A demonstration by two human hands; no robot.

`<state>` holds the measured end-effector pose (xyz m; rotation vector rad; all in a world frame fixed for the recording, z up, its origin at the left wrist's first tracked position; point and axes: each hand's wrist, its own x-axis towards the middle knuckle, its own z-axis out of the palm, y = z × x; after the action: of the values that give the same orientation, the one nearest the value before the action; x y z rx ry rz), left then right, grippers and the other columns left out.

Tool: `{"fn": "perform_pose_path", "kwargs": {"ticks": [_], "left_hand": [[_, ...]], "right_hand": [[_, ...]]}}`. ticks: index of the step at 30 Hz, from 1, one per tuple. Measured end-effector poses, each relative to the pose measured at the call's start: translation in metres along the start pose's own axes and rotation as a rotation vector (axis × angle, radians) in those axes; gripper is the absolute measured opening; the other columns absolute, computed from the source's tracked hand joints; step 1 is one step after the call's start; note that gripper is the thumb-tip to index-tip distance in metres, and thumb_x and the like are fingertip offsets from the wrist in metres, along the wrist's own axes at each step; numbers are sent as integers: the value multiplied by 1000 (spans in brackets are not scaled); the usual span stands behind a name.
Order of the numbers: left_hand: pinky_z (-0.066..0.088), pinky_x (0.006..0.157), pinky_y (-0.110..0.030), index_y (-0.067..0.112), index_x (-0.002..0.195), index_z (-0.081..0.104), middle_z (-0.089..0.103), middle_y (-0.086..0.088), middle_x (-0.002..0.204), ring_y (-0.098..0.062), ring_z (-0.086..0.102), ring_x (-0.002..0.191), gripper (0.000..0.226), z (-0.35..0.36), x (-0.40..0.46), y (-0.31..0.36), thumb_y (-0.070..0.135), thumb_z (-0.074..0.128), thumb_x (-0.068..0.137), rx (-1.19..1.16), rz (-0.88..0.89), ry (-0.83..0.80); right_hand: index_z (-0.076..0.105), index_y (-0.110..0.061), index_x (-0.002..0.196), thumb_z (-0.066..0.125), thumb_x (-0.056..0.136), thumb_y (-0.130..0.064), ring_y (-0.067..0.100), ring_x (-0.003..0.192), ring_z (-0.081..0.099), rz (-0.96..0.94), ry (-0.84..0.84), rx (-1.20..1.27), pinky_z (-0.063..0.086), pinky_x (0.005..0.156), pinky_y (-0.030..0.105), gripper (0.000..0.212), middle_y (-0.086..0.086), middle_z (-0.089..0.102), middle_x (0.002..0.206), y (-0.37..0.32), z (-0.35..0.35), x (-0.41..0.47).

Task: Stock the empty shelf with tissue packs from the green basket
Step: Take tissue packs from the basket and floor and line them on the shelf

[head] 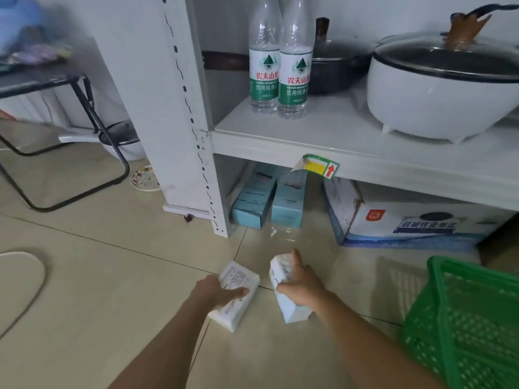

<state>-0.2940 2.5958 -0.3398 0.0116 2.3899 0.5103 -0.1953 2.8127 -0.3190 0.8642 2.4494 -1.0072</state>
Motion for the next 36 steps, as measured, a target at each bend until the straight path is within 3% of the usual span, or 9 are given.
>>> {"fn": "perform_pose_path", "kwargs": {"ticks": [3, 6, 10, 13, 15, 24, 28, 33, 36], "left_hand": [[57, 86, -32, 15, 112, 57, 67, 0, 100, -15, 66, 91, 94, 11, -6, -5, 84, 82, 53, -127, -77, -40], [59, 91, -35, 13, 108, 65, 73, -4, 102, -19, 71, 93, 91, 15, -14, -9, 80, 87, 50, -228, -96, -88], [60, 71, -29, 6, 95, 73, 81, -8, 85, -25, 77, 83, 80, 0, -30, -10, 68, 91, 47, -433, -16, -117], [64, 86, -45, -1, 107, 75, 82, -18, 94, -41, 78, 96, 78, -20, -50, 1, 54, 95, 55, -687, 123, -122], [63, 89, -52, -2, 112, 74, 81, -21, 100, -41, 78, 95, 74, -38, -66, 12, 46, 95, 60, -794, 191, -116], [62, 65, -35, 10, 120, 71, 82, -12, 105, -28, 81, 86, 61, -154, -183, 72, 41, 90, 71, -988, 308, -54], [62, 66, -34, 14, 122, 71, 82, -11, 109, -25, 81, 87, 67, -227, -262, 107, 44, 92, 65, -977, 344, -83], [60, 64, -36, 19, 124, 69, 82, -8, 107, -28, 78, 92, 83, -323, -360, 168, 55, 95, 54, -961, 374, -94], [59, 81, -50, 21, 127, 68, 81, -11, 110, -39, 75, 100, 85, -380, -426, 207, 60, 94, 56, -917, 397, -127]], "right_hand": [[-5, -37, 165, 71, 79, -39, 36, 134, 55, 11, -11, 105, 51, 105, 39, 115, 11, 49, 153, 6, 0, 0], [22, -32, 156, 76, 75, -35, 33, 124, 60, 25, -12, 264, 54, 101, 39, 97, 7, 57, 144, 11, -5, -3], [43, -36, 137, 80, 71, -35, 28, 119, 63, -2, -5, 499, 57, 101, 49, 77, 0, 61, 133, 9, -22, -8], [51, -38, 131, 83, 73, -34, 30, 115, 68, -79, -60, 710, 61, 96, 53, 67, 0, 65, 130, -5, -46, -14], [57, -38, 125, 84, 77, -31, 31, 112, 70, -133, -105, 810, 63, 92, 51, 56, 4, 69, 127, -23, -66, -24], [63, -31, 130, 75, 90, -17, 36, 112, 73, -208, -185, 1108, 62, 88, 58, 45, 12, 76, 124, -113, -184, -126], [61, -26, 134, 77, 86, -22, 40, 119, 70, -189, -213, 1200, 59, 93, 63, 51, 15, 73, 129, -149, -260, -188], [64, -32, 130, 80, 77, -25, 36, 114, 74, -218, -151, 1185, 63, 80, 54, 56, 12, 76, 126, -198, -356, -278], [64, -28, 131, 77, 85, -15, 37, 112, 74, -206, -98, 1198, 63, 80, 51, 49, 15, 76, 125, -231, -423, -346]]}}
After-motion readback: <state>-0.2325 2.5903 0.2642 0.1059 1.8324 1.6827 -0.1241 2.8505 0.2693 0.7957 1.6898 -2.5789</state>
